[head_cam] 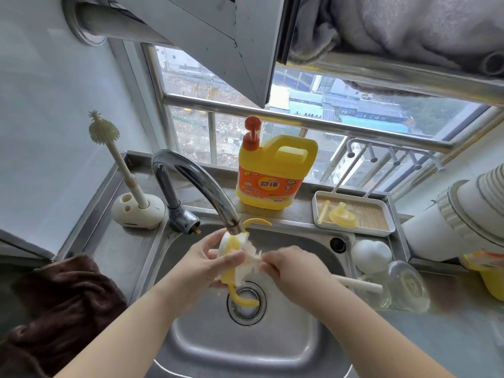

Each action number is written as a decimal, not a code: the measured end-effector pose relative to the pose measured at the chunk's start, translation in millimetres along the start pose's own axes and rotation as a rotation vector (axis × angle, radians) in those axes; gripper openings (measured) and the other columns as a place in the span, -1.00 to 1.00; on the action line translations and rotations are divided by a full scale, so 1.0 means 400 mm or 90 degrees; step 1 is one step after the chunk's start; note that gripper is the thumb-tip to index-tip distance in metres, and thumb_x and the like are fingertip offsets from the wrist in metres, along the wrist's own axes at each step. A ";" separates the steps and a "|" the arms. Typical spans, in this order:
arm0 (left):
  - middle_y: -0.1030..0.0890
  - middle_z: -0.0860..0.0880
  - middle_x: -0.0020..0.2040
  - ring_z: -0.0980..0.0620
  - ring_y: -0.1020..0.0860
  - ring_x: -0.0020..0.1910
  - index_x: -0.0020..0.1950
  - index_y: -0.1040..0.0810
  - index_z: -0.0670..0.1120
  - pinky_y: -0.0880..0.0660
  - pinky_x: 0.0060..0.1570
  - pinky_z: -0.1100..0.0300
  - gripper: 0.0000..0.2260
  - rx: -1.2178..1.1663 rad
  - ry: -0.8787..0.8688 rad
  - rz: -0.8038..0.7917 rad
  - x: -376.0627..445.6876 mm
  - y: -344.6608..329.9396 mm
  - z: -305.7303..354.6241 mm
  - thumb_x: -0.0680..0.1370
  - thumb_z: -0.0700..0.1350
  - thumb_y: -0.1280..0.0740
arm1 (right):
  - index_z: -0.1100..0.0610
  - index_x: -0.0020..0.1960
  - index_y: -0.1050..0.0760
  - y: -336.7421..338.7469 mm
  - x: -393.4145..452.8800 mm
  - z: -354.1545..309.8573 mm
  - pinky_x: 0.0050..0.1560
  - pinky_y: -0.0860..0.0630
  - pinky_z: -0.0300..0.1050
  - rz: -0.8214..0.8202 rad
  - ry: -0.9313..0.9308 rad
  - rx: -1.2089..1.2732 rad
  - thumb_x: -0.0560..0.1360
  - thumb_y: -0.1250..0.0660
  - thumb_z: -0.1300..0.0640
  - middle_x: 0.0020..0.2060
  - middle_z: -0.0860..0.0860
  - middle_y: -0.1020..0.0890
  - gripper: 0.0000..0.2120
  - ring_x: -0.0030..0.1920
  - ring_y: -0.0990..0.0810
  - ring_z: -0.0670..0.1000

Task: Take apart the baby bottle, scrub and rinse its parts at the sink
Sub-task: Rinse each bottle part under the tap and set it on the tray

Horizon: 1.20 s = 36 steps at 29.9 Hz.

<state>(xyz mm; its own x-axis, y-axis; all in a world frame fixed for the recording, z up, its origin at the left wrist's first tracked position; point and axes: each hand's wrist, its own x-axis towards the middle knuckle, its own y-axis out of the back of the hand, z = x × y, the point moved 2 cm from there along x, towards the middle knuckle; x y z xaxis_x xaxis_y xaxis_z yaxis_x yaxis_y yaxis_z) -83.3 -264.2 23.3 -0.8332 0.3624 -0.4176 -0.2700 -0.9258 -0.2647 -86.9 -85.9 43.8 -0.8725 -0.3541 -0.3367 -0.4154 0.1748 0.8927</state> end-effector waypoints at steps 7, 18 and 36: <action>-0.66 -0.12 -0.06 -0.10 -0.65 -0.06 0.25 -0.45 0.03 -0.59 -0.10 0.02 -0.15 -0.018 -0.019 -0.006 0.002 0.022 -0.010 0.02 0.21 -0.62 | -0.03 -0.10 -0.61 -0.014 -0.010 -0.012 -0.41 -0.32 -0.25 -0.208 -0.056 0.430 0.60 -0.14 -0.05 -0.53 -0.16 -0.42 -0.71 -0.49 -0.34 -0.12; -0.65 -0.14 0.02 -0.09 -0.64 -0.02 0.20 -0.44 0.03 -0.57 -0.12 0.00 -0.30 -0.005 0.011 -0.024 0.017 0.010 -0.012 0.12 0.11 -0.60 | 0.01 -0.12 -0.57 0.036 0.005 0.009 -0.43 -0.35 -0.17 0.140 0.068 -0.121 0.49 -0.35 0.00 -0.34 -0.07 -0.53 -0.90 -0.36 -0.56 0.02; -0.50 -0.13 0.14 0.00 -0.62 -0.22 0.13 -0.32 0.40 -0.58 -0.17 0.06 -0.23 0.091 0.052 -0.040 0.001 0.020 -0.057 0.21 -0.30 -0.53 | -0.01 -0.15 -0.57 -0.067 -0.023 -0.009 -0.53 -0.22 -0.26 -0.133 -0.165 0.540 0.60 -0.16 -0.03 -0.50 -0.12 -0.40 -0.73 -0.51 -0.27 -0.08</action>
<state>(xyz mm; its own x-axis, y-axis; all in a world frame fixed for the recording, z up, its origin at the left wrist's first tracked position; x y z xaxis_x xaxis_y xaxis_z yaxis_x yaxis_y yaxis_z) -74.8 -268.9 1.3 -0.7722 0.4219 -0.4751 -0.3909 -0.9049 -0.1683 -66.7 -90.4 24.0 -0.7457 -0.2548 -0.6156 -0.5323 0.7835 0.3206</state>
